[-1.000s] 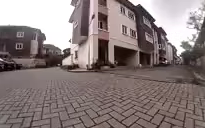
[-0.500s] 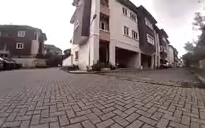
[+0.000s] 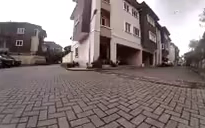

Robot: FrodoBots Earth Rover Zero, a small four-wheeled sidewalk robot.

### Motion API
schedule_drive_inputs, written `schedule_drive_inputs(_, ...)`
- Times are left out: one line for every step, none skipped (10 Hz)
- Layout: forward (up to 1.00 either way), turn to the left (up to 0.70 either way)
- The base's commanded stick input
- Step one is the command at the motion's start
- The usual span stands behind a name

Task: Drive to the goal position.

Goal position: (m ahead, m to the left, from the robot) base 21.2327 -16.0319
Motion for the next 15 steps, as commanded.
schedule_drive_inputs(0.5,-0.5)
schedule_drive_inputs(0.5,-0.5)
schedule_drive_inputs(0.5,-0.34)
schedule_drive_inputs(0.5,0.0)
schedule_drive_inputs(0.5,0.0)
schedule_drive_inputs(0.5,0.0)
schedule_drive_inputs(0.5,0.0)
schedule_drive_inputs(0.5,0.0)
schedule_drive_inputs(0.5,0.0)
schedule_drive_inputs(0.5,0.0)
schedule_drive_inputs(0.5,0.0)
schedule_drive_inputs(0.5,0.0)
schedule_drive_inputs(0.5,0.0)
schedule_drive_inputs(0.5,0.0)
schedule_drive_inputs(0.5,0.0)
